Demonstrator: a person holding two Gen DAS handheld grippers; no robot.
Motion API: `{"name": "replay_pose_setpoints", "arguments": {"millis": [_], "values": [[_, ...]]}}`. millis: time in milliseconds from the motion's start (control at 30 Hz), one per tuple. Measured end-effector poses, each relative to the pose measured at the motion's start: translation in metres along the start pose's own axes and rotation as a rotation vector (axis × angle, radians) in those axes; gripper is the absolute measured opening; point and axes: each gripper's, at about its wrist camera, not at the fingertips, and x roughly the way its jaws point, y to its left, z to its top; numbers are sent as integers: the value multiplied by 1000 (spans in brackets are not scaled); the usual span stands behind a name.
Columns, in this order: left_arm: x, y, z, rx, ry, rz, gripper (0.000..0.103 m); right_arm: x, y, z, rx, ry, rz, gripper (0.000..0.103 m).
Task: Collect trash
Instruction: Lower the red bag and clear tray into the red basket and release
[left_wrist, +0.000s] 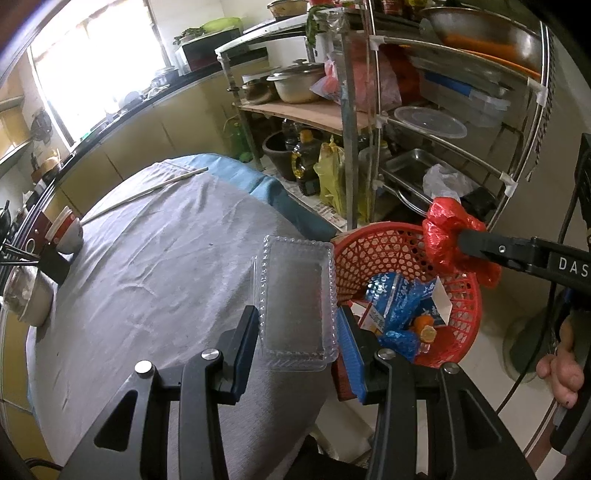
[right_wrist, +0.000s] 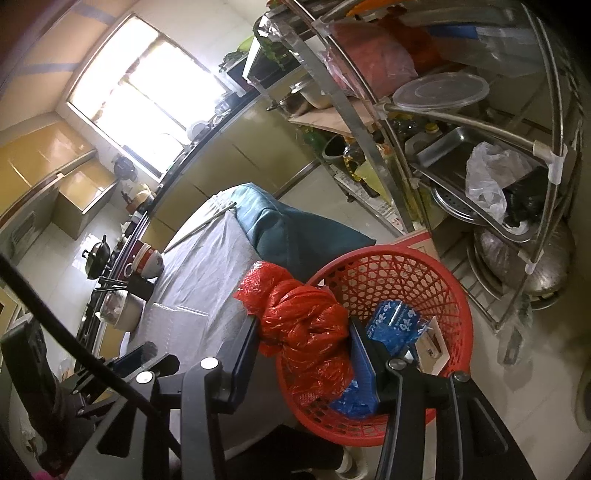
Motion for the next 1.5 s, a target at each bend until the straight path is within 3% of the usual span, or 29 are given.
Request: {"name": "replay_pose_setpoints", "arguments": {"millis": [1500], "values": [[46,-52,28,73,71,-82,45,-6,-57,15,115,-10,-42,51]]}}
